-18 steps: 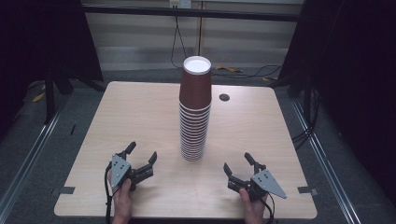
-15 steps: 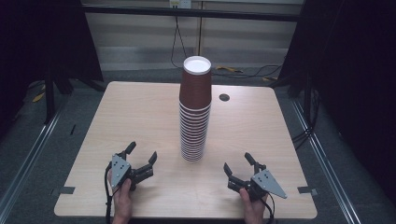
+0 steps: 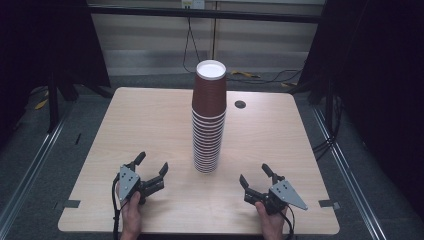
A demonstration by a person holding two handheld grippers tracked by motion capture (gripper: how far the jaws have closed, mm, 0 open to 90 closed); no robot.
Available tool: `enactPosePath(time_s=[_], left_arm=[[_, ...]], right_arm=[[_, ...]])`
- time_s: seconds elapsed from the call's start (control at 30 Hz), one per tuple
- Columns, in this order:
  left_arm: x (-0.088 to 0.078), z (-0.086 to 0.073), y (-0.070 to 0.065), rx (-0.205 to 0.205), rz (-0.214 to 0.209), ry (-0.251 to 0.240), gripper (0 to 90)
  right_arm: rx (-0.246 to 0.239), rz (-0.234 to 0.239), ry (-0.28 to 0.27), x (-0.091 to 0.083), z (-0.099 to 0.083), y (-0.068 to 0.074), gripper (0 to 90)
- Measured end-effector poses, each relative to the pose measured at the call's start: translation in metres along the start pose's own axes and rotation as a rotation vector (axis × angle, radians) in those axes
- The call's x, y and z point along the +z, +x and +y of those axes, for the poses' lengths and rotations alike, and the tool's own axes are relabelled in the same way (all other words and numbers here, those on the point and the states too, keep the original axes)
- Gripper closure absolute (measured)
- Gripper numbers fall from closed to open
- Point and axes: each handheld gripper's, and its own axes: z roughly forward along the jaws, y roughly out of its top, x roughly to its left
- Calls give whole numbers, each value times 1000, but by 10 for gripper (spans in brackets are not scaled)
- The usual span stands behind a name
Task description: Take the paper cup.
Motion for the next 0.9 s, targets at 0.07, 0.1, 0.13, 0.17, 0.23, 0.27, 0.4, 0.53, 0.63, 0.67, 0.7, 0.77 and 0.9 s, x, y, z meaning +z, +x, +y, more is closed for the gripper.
enactPosePath(time_s=[0.07, 0.1, 0.13, 0.17, 0.23, 0.27, 0.4, 0.53, 0.63, 0.67, 0.7, 0.77, 0.9], left_arm=[[0, 0, 0, 0, 0, 0, 153], [0, 0, 0, 0, 0, 0, 153], [0, 0, 0, 0, 0, 0, 153], [0, 0, 0, 0, 0, 0, 153], [0, 0, 0, 0, 0, 0, 153], [0, 0, 0, 0, 0, 0, 153], [0, 0, 0, 0, 0, 0, 153], [0, 0, 0, 0, 0, -1, 153], [0, 0, 0, 0, -1, 0, 153], [0, 0, 0, 0, 0, 0, 153], [0, 0, 0, 1, 0, 0, 153], [0, 0, 0, 0, 0, 0, 153], [0, 0, 0, -1, -4, -1, 153]], right_arm=[[4, 10, 8, 0, 0, 0, 133], [4, 10, 8, 0, 0, 0, 133], [6, 24, 16, 0, 1, 0, 134], [10, 32, 21, 1, 1, 0, 136], [13, 38, 28, 1, 1, 0, 136], [23, 48, 34, 1, 2, 0, 141], [40, 82, 55, 3, 4, -1, 147], [42, 103, 64, 4, 9, -2, 163], [32, 111, 60, 5, 17, -2, 167], [28, 110, 56, 5, 20, -2, 168], [26, 111, 48, 6, 23, -3, 169], [32, 119, 43, 7, 26, -4, 169], [14, 122, 37, 11, 39, -4, 187]])
